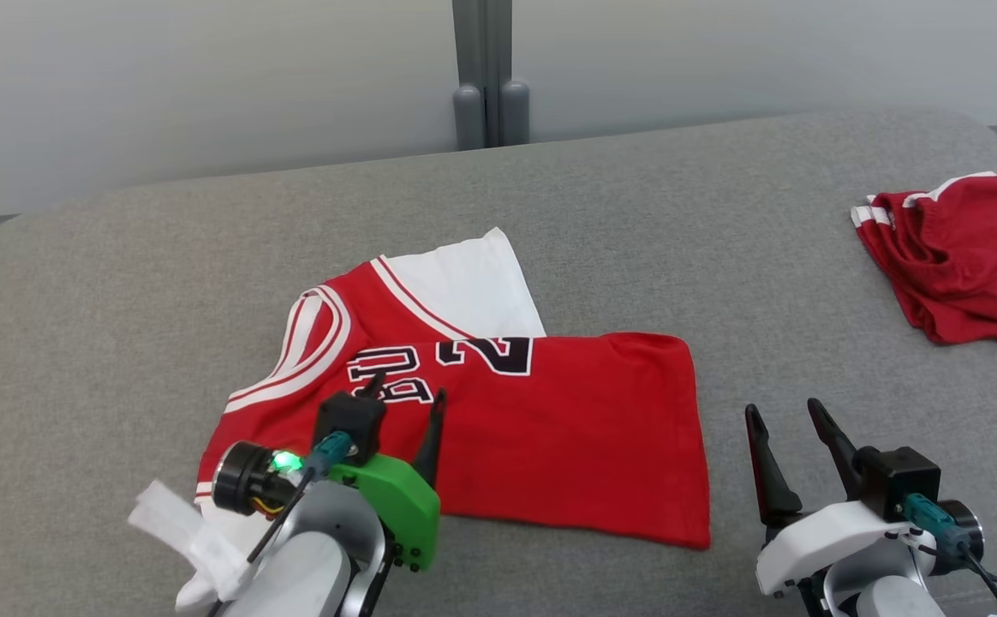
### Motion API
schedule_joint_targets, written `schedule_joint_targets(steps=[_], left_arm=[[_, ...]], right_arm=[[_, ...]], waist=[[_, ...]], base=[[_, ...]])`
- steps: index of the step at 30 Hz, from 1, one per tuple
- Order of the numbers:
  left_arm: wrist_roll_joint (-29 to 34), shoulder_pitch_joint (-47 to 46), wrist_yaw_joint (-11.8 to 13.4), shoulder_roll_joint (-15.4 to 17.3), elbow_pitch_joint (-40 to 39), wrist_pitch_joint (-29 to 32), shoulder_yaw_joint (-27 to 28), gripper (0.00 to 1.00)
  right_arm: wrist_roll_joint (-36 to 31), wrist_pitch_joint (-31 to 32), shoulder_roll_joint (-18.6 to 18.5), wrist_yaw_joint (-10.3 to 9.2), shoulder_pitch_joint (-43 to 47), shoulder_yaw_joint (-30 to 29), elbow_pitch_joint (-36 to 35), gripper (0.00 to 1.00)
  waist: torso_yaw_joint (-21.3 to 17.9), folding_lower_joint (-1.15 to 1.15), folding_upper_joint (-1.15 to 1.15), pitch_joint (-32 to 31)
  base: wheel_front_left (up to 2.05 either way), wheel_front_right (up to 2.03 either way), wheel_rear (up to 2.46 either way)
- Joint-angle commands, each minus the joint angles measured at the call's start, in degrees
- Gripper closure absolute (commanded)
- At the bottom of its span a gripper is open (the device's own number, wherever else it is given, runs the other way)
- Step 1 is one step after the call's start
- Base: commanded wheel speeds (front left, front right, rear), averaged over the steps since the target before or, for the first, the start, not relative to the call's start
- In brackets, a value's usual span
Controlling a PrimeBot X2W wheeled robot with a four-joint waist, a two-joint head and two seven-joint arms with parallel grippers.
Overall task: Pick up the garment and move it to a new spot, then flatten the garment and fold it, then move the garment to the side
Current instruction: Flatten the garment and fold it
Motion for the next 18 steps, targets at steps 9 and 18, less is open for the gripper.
schedule_joint_targets(steps=[9, 18], left_arm=[[2.1, -10.8, -8.5, 0.6, 11.7, 7.2, -5.7, 0.00], [1.8, -17.7, -10.2, -0.2, 23.3, 11.2, -6.4, 0.09]], right_arm=[[-0.4, 0.6, -0.1, -0.09, -1.5, 1.3, -1.7, 0.00], [0.1, -0.1, -0.1, -0.09, -2.9, 1.5, -1.5, 0.00]], waist=[[-5.6, 0.00, 0.00, 4.4], [-9.0, 0.00, 0.00, 8.2]], base=[[0.00, 0.00, 0.00], [0.00, 0.00, 0.00]])
